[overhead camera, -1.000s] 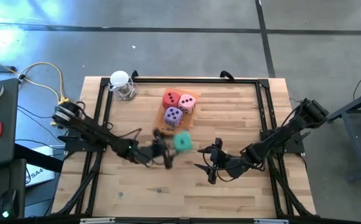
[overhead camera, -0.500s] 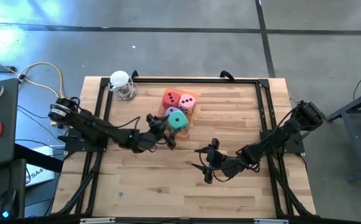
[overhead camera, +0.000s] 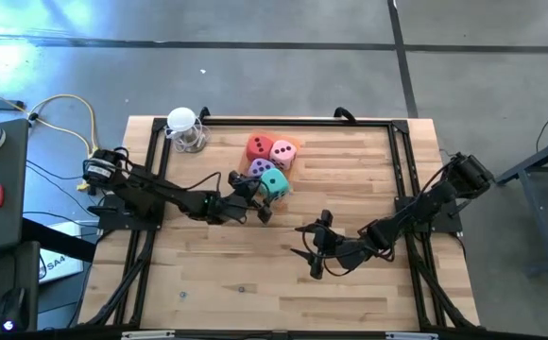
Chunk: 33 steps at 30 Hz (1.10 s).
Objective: Pick & Place Dice
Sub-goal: Put the big blue die into the orange bin
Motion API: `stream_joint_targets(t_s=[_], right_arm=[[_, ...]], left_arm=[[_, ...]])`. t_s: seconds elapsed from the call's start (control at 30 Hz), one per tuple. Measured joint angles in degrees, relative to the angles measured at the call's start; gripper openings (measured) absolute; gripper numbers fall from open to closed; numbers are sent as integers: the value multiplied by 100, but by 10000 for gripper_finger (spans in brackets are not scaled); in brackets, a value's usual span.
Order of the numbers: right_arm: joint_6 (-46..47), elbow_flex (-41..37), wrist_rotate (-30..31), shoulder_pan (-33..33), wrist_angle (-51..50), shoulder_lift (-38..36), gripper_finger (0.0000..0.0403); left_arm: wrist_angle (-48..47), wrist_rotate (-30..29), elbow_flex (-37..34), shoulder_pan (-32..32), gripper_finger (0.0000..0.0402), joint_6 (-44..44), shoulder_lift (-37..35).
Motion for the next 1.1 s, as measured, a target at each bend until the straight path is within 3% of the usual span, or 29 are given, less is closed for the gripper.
stream_joint_targets(t_s=[0.57,0.9,1.1], right_arm=[[58,0,7,0,-1,-2,272],[103,0,7,0,49,-2,272],[95,0,2,0,58,-4,272]], left_arm=[[-829,-1413,-18,-214,327,257,10],[-794,-1207,-20,-118,327,-171,461],[-732,-1182,-20,-169,335,36,586]])
